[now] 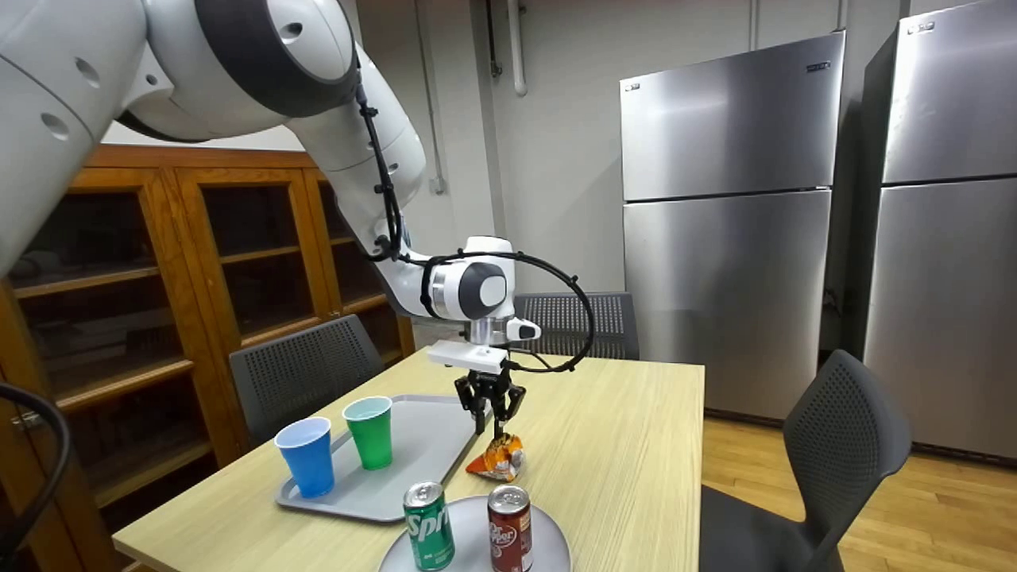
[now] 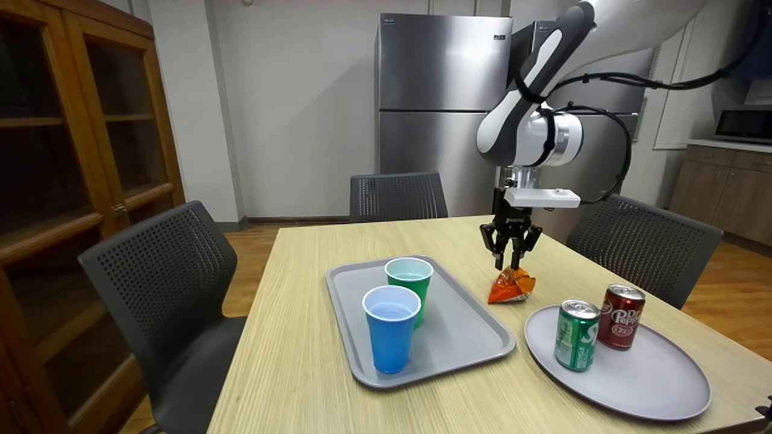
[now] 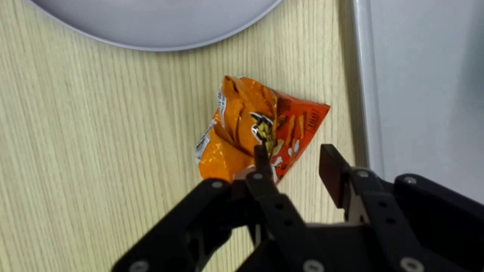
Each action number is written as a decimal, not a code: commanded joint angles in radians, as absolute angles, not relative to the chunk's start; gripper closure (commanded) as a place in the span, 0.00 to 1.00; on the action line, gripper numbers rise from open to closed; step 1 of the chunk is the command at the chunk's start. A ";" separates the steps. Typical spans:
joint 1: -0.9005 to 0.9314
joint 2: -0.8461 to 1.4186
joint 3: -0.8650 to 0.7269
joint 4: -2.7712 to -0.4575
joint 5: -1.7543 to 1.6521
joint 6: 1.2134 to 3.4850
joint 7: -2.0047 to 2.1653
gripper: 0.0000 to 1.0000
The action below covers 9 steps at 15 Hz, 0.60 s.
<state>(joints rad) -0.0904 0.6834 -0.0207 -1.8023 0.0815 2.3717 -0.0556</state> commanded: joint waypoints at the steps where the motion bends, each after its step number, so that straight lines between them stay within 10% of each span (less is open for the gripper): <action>1: -0.093 0.624 -0.002 -1.835 0.091 2.345 -0.062 0.28; 5: -0.080 0.558 0.006 -1.884 0.087 2.334 -0.060 0.00; 9: -0.062 0.466 0.016 -1.954 0.080 2.315 -0.067 0.00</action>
